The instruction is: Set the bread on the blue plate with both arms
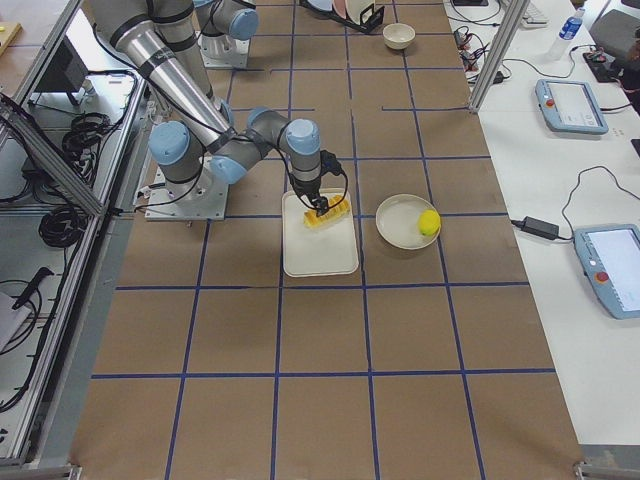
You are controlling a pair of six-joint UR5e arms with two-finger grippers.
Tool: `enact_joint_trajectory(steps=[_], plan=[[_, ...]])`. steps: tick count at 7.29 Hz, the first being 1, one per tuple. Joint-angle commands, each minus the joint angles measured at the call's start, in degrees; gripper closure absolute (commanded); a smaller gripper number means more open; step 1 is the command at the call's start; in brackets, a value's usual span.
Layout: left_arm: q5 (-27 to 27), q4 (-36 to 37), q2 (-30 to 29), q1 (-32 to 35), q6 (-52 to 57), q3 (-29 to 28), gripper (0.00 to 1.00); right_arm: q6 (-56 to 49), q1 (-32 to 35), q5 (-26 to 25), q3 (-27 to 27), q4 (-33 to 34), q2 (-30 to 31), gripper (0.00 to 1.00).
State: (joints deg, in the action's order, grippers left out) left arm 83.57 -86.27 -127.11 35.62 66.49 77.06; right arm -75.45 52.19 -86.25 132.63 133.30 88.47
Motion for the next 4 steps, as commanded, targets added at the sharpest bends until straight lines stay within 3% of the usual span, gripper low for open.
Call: enact_joint_trajectory(steps=[1, 4], plan=[[0.02, -0.04, 1.07, 0.06, 0.14, -0.85, 0.97, 0.21, -0.51, 0.56, 0.18, 0.29, -1.37, 0.0], [0.19, -4.94, 6.69, 0.15, 2.33, -3.85, 0.96, 0.48, 0.19, 2.56, 0.09, 3.01, -1.19, 0.01]])
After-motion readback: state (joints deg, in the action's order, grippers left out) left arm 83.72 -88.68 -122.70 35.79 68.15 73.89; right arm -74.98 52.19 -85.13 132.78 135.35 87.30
